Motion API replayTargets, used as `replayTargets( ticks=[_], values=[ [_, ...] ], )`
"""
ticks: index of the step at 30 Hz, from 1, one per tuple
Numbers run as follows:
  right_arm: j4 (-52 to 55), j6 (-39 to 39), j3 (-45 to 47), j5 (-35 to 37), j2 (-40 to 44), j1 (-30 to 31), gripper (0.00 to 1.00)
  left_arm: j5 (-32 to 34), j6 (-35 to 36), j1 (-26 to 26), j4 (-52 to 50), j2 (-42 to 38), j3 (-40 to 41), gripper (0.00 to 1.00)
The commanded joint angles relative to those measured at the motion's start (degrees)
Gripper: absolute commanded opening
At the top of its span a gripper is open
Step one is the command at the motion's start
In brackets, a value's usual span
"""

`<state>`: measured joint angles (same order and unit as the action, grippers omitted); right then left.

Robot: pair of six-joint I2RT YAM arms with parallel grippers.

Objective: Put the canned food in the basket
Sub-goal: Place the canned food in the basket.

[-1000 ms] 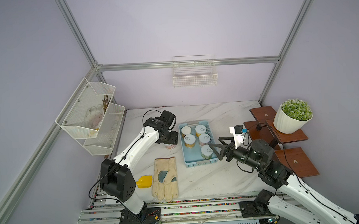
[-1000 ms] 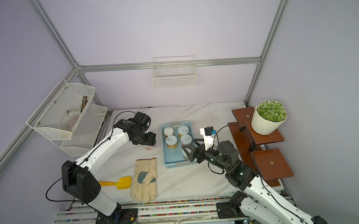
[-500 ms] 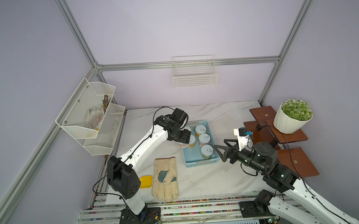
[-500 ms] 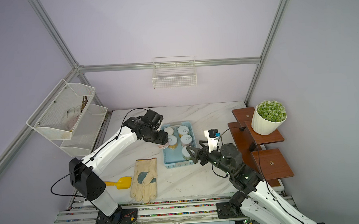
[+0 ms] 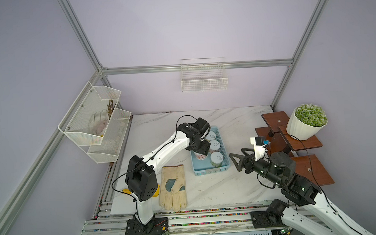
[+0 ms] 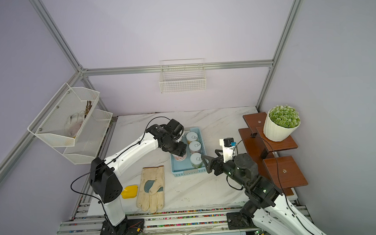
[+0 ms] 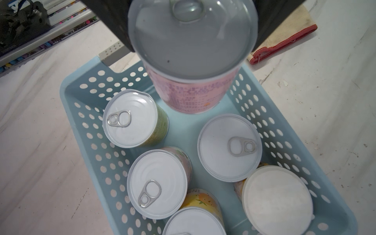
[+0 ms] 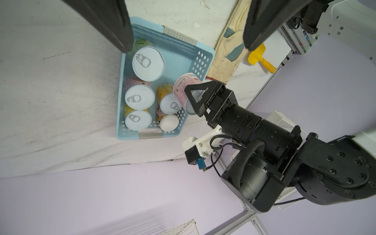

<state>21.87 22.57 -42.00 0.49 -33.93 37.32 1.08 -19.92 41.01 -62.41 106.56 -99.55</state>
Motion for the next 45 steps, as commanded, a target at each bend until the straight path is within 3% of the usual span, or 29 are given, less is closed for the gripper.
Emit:
replayTargets(
  ticks=[1,17,34,45],
  values=[
    [1.8,-1.0,-1.0,1.5,1.0,-0.2,0.90,1.1,-0.5,0.6,1.5,-0.2,-2.6,0.00],
    [1.2,-0.9,0.1,0.9,1.2,-0.2,0.90,6.5,-1.9,3.2,3.0,2.2,-0.3,0.00],
    [1.6,-1.2,-0.4,0.6,0.5,-0.2,0.90,7.6,9.6,3.5,7.6,4.8,3.1,0.00],
    [1.4,-1.1,-0.2,0.6,0.3,-0.2,0.90,7.5,11.0,3.3,8.8,6.2,4.0,0.00]
  ],
)
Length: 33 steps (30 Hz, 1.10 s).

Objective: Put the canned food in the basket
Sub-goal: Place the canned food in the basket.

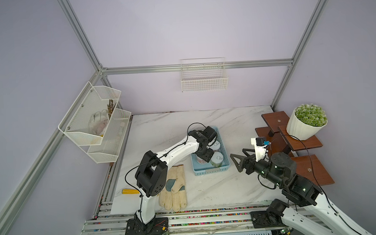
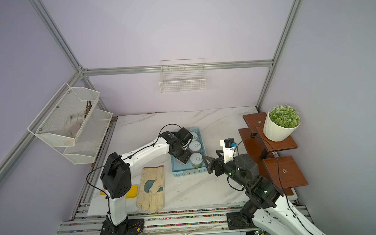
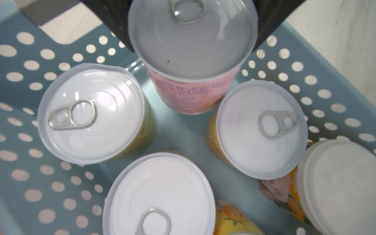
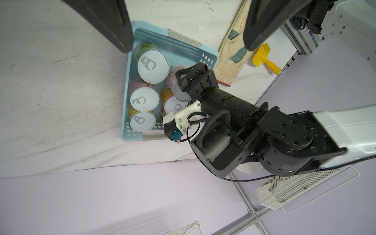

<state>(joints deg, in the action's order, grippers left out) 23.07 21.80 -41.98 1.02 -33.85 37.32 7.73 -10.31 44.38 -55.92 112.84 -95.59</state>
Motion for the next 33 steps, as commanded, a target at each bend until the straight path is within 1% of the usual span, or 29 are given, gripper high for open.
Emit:
replayTargets(
  ticks=[1,11,23,26,27,29,33],
  values=[
    [0.2,-0.4,-0.2,0.1,0.2,-0.2,0.90,0.8,1.3,-0.1,2.4,0.0,0.1,0.00],
    [0.2,0.0,0.1,0.0,0.4,-0.2,0.90,0.1,0.3,-0.2,4.2,1.1,2.2,0.00],
    [0.3,0.2,0.1,0.0,0.6,-0.2,0.90,-0.6,-0.1,-0.8,5.1,3.0,3.1,0.16],
    [0.3,0.1,0.1,0.0,0.5,-0.2,0.90,-0.7,-0.2,-0.9,5.1,3.5,3.4,0.22],
    [0.3,0.2,0.0,0.0,0.4,-0.2,0.90,-0.6,-0.2,-1.0,5.1,3.5,3.5,0.26],
    [0.2,0.2,0.1,0.0,0.4,-0.2,0.90,-0.3,-0.2,-1.1,5.1,3.7,3.6,0.38],
    [0.2,0.1,0.1,0.0,0.3,-0.2,0.90,-0.8,-0.1,-1.3,5.1,3.7,3.7,0.53]
  ],
)
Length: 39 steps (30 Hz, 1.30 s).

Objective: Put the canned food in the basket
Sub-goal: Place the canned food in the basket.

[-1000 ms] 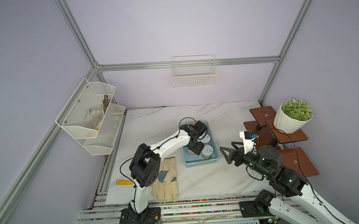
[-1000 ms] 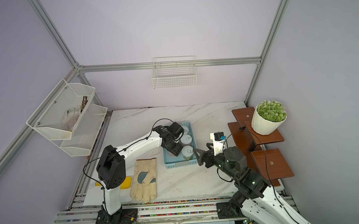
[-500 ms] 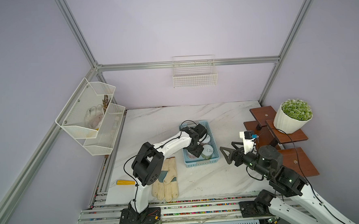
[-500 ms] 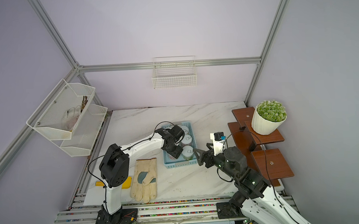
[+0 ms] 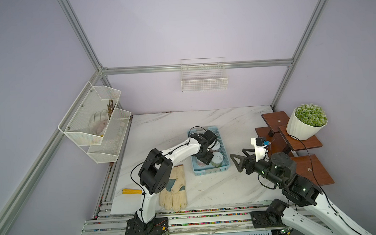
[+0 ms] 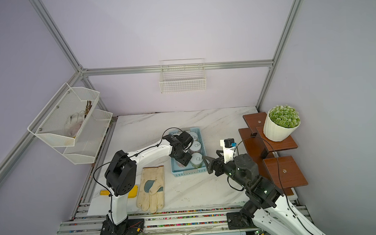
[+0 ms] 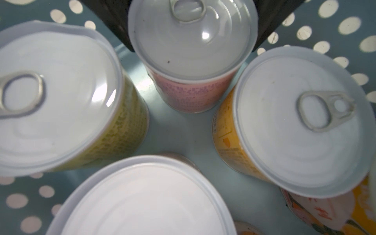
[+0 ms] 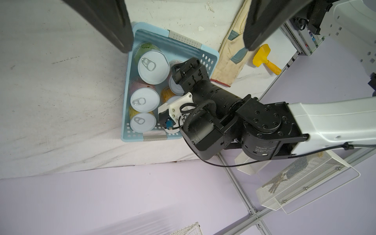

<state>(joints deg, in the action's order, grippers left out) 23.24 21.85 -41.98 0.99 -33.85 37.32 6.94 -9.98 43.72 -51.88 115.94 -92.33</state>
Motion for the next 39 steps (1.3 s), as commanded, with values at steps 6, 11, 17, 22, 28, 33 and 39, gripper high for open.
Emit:
replayTargets(
  ticks=[6,11,17,22,28,33,39],
  values=[
    [0.0,0.2,0.1,0.0,0.2,-0.2,0.90,-0.3,-0.3,-0.8,1.0,0.1,0.6,0.70],
    [0.0,0.2,0.0,0.0,0.1,-0.2,0.90,0.1,-0.2,-0.8,0.7,-0.4,0.8,0.78],
    [-0.4,0.2,0.1,0.1,-0.1,-0.2,0.90,0.3,-0.3,-0.8,-0.1,-0.8,0.6,0.83],
    [-1.1,0.0,0.1,-0.3,-0.8,-0.2,0.90,0.6,-0.2,-0.7,-0.8,-1.2,0.3,0.87],
    [-1.5,-0.1,0.1,-0.5,-1.2,-0.2,0.90,1.2,-0.3,-0.8,-1.9,-1.7,-0.5,0.91],
    [-1.3,-0.2,0.1,-0.1,-1.0,-0.1,0.90,1.2,-0.4,-0.8,-3.4,-2.7,-1.4,0.96],
    [-1.1,-0.3,0.2,0.2,-0.4,-0.2,0.90,0.2,-1.0,-0.8,-4.1,-6.1,-1.8,0.98]
  ],
)
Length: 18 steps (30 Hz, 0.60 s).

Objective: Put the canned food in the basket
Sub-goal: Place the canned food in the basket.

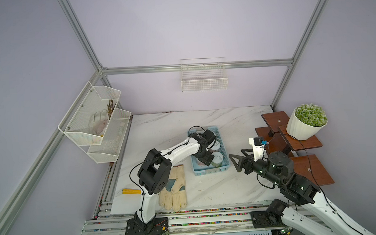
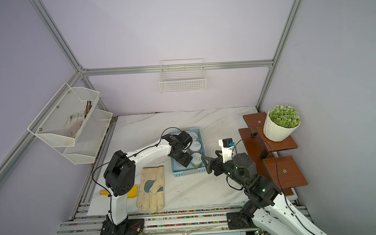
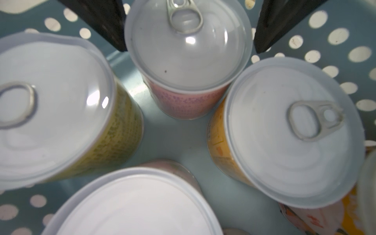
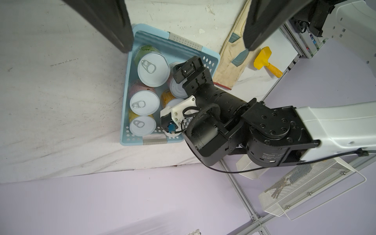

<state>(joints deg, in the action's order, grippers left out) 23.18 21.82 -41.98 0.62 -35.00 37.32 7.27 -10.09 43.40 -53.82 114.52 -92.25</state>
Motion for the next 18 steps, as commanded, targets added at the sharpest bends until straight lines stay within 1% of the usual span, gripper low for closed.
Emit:
replayTargets(
  ticks=[1,6,12,15,18],
  values=[
    [-0.9,-0.3,0.1,0.7,1.0,-0.2,0.90,-0.4,-1.0,-0.4,-2.2,-5.5,-2.0,0.99],
    [-0.5,-0.5,0.0,0.9,1.6,-0.2,0.90,-1.6,-1.7,-0.5,-2.3,-9.9,-1.9,1.00],
    [-0.3,-0.3,0.1,1.0,1.9,-0.2,0.90,-0.6,-1.8,-0.5,-2.0,-14.9,-0.5,1.00],
    [-0.6,-0.4,0.3,0.6,2.1,-0.2,0.90,-0.3,-3.5,-0.4,0.3,-18.0,2.0,1.00],
    [-1.3,-0.4,0.6,-0.1,2.6,-0.2,0.90,0.0,-4.1,-0.5,4.8,-22.4,6.4,1.00]
  ],
)
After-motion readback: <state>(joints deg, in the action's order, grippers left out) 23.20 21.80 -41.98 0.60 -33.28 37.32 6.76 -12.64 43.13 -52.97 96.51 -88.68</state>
